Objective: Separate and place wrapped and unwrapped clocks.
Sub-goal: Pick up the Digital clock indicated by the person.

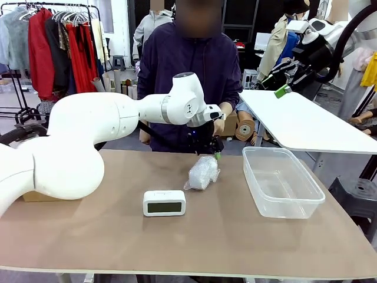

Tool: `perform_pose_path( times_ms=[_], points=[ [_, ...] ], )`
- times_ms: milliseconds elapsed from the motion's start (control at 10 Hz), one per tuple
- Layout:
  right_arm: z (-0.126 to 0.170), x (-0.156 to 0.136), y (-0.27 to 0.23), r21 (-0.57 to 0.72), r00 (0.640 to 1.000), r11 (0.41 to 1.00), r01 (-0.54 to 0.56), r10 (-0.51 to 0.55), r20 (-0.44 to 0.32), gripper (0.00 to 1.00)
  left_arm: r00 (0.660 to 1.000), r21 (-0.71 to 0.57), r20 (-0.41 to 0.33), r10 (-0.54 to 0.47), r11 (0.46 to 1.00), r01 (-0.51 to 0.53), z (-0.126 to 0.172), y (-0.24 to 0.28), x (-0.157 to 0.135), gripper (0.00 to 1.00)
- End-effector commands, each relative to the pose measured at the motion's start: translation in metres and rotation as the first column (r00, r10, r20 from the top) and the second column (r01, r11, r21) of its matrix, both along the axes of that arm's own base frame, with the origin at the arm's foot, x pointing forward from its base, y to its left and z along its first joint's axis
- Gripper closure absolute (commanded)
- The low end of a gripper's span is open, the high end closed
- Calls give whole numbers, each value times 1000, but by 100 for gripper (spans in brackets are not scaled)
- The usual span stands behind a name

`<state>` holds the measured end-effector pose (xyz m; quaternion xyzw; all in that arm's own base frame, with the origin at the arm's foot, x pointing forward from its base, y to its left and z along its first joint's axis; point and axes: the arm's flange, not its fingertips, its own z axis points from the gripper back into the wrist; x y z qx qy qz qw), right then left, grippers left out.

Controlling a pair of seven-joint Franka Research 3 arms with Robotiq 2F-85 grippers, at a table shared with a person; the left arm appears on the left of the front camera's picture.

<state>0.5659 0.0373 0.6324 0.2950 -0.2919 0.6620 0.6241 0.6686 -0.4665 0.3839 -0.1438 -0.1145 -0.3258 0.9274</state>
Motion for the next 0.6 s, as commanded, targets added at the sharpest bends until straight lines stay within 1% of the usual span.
perform_pose_path(
  times_ms=[0,100,200,500],
  points=[
    [2,1,3,-22,1000,1000,23,-23,-6,0,999,29,-27,-26,999,27,17,-6,-2,0],
    [2,1,3,-22,1000,1000,23,-23,-6,0,999,85,-28,-31,996,34,15,-7,-11,0],
    [2,1,3,-22,1000,1000,23,-23,-6,0,998,108,-39,-44,993,47,13,-3,-18,0],
    [2,1,3,-22,1000,1000,23,-23,-6,0,999,140,-43,-8,990,14,-1,13,-32,0]
  ],
)
